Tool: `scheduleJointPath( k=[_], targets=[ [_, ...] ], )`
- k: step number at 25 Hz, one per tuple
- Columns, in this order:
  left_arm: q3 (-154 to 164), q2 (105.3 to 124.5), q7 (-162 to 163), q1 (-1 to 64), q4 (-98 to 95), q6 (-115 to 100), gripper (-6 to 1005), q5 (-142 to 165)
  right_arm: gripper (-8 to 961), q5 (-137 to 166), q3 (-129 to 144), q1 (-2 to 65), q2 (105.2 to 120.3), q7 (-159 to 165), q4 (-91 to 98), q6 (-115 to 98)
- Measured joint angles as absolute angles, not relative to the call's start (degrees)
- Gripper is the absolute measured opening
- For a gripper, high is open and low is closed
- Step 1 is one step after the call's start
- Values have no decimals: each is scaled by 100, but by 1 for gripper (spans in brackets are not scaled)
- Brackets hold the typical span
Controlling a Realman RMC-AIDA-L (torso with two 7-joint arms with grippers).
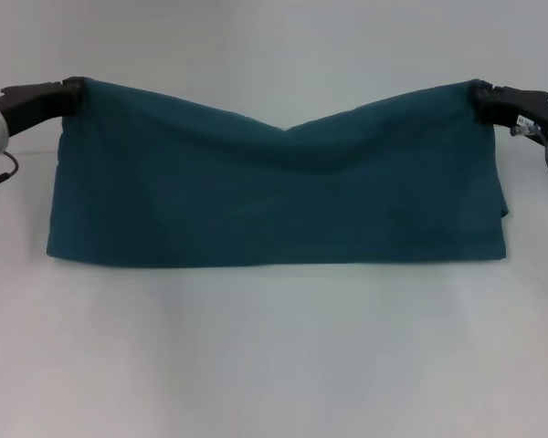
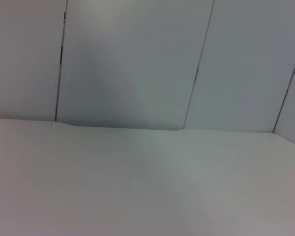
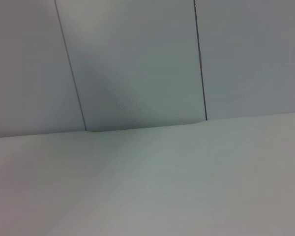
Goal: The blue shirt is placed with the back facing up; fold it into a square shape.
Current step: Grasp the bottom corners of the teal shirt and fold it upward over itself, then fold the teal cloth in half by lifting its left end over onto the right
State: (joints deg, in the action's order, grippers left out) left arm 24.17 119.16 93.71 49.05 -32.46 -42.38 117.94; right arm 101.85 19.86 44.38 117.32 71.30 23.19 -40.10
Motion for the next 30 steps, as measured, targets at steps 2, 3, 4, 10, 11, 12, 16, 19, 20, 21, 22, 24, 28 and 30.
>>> scheduleJointPath(
  k=[2, 3, 4, 10, 11, 12, 16, 19, 20, 21, 22, 24, 28, 30],
  targets=[
    [2439, 11911, 9369, 4908, -3242, -4191, 4, 11790, 200, 10174, 1987, 4438, 11726, 7129, 2298, -4000],
    [2458, 11911, 9352, 4908, -3242, -4156, 4, 11768, 201, 10147, 1987, 4439, 11723, 7128, 2293, -3979],
    [2474, 11918, 9322, 4907, -3241, -4110, 4, 11727, 202, 10104, 1987, 4440, 11723, 7126, 2293, -3935],
    [2484, 12081, 8581, 4844, -3158, -3643, 52, 11048, 206, 9983, 2009, 4465, 11772, 6893, 2220, -3660],
    [2485, 12075, 8453, 4846, -3075, -3594, 83, 10921, 207, 9974, 2007, 4479, 11782, 6839, 2203, -3611],
    [2485, 12058, 8374, 4853, -3001, -3539, 113, 10827, 208, 9944, 2006, 4496, 11794, 6811, 2198, -3531],
    [2484, 12017, 8254, 4866, -2897, -3310, 226, 10611, 211, 9461, 1999, 4510, 11837, 6552, 2200, -3367],
    [2476, 12016, 8122, 4831, -2889, -3245, 287, 10469, 283, 8983, 1997, 4478, 11843, 6290, 2200, -3365],
    [2468, 12018, 8106, 4813, -2888, -3242, 307, 10455, 307, 8904, 2003, 4467, 11831, 6277, 2200, -3378],
    [2463, 12019, 8101, 4797, -2890, -3241, 328, 10441, 330, 8885, 2005, 4461, 11806, 6290, 2187, -3399],
    [2462, 12020, 8101, 4777, -2896, -3239, 348, 10423, 354, 8878, 2009, 4453, 11779, 6318, 2164, -3424],
    [2473, 12018, 8101, 4741, -2908, -3252, 388, 10390, 402, 8907, 2067, 4438, 11716, 6429, 2085, -3444],
    [2493, 12013, 8120, 4641, -2938, -3306, 526, 10390, 532, 8934, 2453, 4307, 11586, 6937, 1989, -3428],
    [2495, 12013, 8155, 4560, -2968, -3430, 623, 10393, 613, 8937, 2696, 4205, 11539, 7288, 2015, -3458]
  ],
)
